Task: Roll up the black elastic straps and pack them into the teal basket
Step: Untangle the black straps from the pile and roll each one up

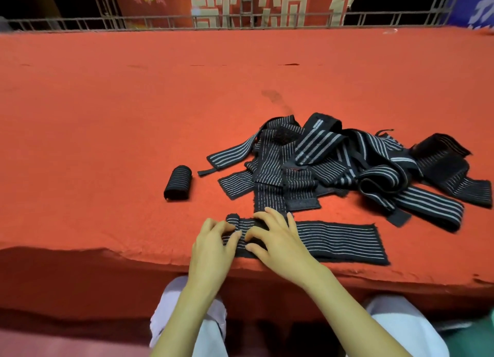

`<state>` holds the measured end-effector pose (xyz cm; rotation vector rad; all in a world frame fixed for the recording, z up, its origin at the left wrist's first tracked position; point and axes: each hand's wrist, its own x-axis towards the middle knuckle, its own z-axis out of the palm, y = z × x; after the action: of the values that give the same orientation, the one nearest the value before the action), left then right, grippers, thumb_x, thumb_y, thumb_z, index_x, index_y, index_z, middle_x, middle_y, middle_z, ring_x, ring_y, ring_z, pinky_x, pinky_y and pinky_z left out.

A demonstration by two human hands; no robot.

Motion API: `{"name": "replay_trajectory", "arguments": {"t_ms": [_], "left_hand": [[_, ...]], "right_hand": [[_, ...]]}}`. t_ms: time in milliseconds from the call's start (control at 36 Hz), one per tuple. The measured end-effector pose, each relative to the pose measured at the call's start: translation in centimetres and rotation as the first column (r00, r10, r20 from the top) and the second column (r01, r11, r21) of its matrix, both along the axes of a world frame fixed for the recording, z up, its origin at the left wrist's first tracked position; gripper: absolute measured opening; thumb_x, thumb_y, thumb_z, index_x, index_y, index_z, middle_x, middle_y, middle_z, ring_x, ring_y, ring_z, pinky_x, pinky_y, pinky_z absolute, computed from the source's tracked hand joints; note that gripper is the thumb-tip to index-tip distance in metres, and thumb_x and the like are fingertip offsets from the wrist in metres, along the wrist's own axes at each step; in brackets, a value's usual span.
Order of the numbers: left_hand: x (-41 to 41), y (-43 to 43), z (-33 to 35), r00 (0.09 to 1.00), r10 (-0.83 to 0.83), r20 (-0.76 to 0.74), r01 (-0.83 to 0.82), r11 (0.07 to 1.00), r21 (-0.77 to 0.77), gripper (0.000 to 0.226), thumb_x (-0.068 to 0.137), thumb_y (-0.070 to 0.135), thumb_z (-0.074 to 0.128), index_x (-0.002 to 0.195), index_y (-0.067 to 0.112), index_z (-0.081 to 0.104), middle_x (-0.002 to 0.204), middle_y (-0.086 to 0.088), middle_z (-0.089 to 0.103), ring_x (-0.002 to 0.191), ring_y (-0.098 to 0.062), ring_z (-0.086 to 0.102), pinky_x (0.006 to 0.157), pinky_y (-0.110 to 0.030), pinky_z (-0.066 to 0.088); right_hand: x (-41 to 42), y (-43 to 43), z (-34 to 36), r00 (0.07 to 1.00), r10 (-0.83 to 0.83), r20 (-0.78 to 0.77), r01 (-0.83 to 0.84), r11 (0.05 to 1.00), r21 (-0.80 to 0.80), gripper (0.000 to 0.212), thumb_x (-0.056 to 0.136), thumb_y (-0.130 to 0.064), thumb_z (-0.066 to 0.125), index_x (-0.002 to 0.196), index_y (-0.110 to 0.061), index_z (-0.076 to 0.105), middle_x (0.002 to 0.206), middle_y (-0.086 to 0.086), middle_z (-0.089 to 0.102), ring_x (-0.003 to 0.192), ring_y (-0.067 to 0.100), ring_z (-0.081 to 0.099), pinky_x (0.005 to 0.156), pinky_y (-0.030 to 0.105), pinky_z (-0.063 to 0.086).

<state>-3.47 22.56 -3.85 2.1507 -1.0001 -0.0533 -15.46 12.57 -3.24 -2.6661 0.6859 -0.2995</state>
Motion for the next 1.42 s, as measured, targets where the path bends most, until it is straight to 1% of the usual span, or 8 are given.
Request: {"name": "replay_trajectory", "arguments": {"t_ms": [194,306,417,806,889,1056,1278,1417], "left_hand": [[1.1,0.1,0.0,0.959,-0.103,-0.263,0.099,0.995,-0.025,0.024,0.086,0.007,0.064,0.099,0.025,0.073,0.087,0.007,0.047,0.067,-0.004,0.047,0.067,-0.006,0.036],[1.8,0.3,-0.1,0.917,-0.114,-0.381,0.101,0.993,-0.055,0.036,0.080,0.007,0.070,0.088,0.042,0.065,0.090,0.001,0.050,0.071,-0.012,0.054,0.078,-0.026,0.049],[1.7,0.1,0.0,0.907,-0.070,-0.416,0.052,0.997,-0.053,0.035,0.077,0.009,0.073,0.102,0.029,0.058,0.081,0.004,0.060,0.062,-0.010,0.053,0.066,-0.025,0.047],[-1.9,-1.4,-0.5,0.989,-0.136,0.057,0.138,0.990,-0.026,0.020,0.077,0.015,0.071,0.093,0.017,0.060,0.093,0.008,0.052,0.083,-0.015,0.051,0.074,-0.025,0.037],[-2.1,-1.7,-0.4,0.979,-0.205,-0.004,0.204,0.976,-0.079,0.005,0.087,0.022,0.066,0.087,0.018,0.068,0.090,0.009,0.057,0.084,-0.012,0.054,0.079,-0.026,0.041],[-1.2,-1.4,0.6,0.942,-0.246,-0.229,0.233,0.969,-0.081,0.025,0.082,0.001,0.067,0.096,0.021,0.072,0.087,0.011,0.060,0.071,0.004,0.053,0.068,-0.006,0.039],[-1.0,-2.4,0.3,0.908,-0.125,-0.399,0.129,0.992,-0.019,0.031,0.076,0.017,0.075,0.102,0.018,0.059,0.077,0.006,0.058,0.060,-0.007,0.052,0.060,-0.020,0.043],[-1.1,-2.4,0.3,0.898,-0.141,-0.417,0.134,0.990,-0.045,0.033,0.072,0.012,0.074,0.096,0.019,0.053,0.079,0.000,0.062,0.058,-0.015,0.055,0.060,-0.032,0.047]], "right_hand": [[-0.9,-0.4,0.2,1.000,-0.022,0.012,0.021,0.999,0.032,0.022,0.095,-0.043,0.050,0.110,-0.031,0.062,0.149,-0.008,0.029,0.146,0.014,0.001,0.117,0.051,-0.004],[-1.0,-0.3,-0.1,1.000,-0.028,0.008,0.027,0.999,0.037,0.024,0.095,-0.044,0.049,0.112,-0.032,0.061,0.149,-0.009,0.027,0.145,0.013,0.000,0.117,0.051,-0.004],[-1.1,-0.4,-0.3,0.999,-0.030,0.031,0.029,0.998,0.050,0.023,0.094,-0.045,0.050,0.110,-0.032,0.061,0.149,-0.010,0.028,0.145,0.013,0.001,0.117,0.051,-0.004],[-2.5,-1.5,-1.6,0.976,-0.142,0.166,0.130,0.988,0.081,0.020,0.087,-0.043,0.064,0.096,-0.026,0.067,0.140,-0.011,0.041,0.144,0.012,0.014,0.118,0.046,0.004],[-3.1,-1.9,-1.6,0.975,-0.153,0.161,0.139,0.986,0.094,0.018,0.087,-0.043,0.064,0.096,-0.027,0.067,0.140,-0.012,0.041,0.143,0.012,0.014,0.118,0.047,0.004],[-3.6,-2.2,-1.3,0.985,-0.113,0.129,0.102,0.991,0.089,0.018,0.090,-0.042,0.060,0.102,-0.031,0.065,0.142,-0.012,0.037,0.144,0.012,0.010,0.118,0.045,0.002],[-3.7,-2.3,-1.7,0.989,-0.083,0.119,0.076,0.995,0.064,0.019,0.091,-0.042,0.057,0.105,-0.031,0.063,0.145,-0.012,0.034,0.144,0.012,0.009,0.118,0.044,0.001],[-3.7,-2.3,-2.1,0.988,-0.063,0.139,0.057,0.997,0.048,0.045,0.080,-0.063,0.036,0.103,-0.033,0.060,0.137,-0.012,0.041,0.135,0.008,0.027,0.114,0.044,0.018]]}}
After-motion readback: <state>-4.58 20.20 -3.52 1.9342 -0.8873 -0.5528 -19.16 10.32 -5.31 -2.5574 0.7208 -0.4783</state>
